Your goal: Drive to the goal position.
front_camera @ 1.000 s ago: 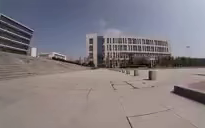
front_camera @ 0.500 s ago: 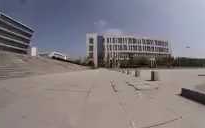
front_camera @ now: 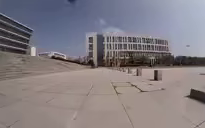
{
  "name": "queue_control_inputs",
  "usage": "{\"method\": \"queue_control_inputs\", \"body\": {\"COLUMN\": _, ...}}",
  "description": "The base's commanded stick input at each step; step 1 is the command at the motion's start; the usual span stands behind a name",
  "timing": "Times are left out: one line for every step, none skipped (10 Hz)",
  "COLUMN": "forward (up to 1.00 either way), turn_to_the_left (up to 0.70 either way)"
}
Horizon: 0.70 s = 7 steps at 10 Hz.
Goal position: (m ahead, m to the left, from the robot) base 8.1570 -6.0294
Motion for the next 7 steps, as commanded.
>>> {"method": "queue_control_inputs", "body": {"forward": 0.53, "turn_to_the_left": 0.00}}
{"method": "queue_control_inputs", "body": {"forward": 0.54, "turn_to_the_left": 0.00}}
{"method": "queue_control_inputs", "body": {"forward": 0.53, "turn_to_the_left": 0.00}}
{"method": "queue_control_inputs", "body": {"forward": 0.53, "turn_to_the_left": 0.00}}
{"method": "queue_control_inputs", "body": {"forward": 0.54, "turn_to_the_left": 0.00}}
{"method": "queue_control_inputs", "body": {"forward": 0.53, "turn_to_the_left": 0.00}}
{"method": "queue_control_inputs", "body": {"forward": 0.54, "turn_to_the_left": 0.00}}
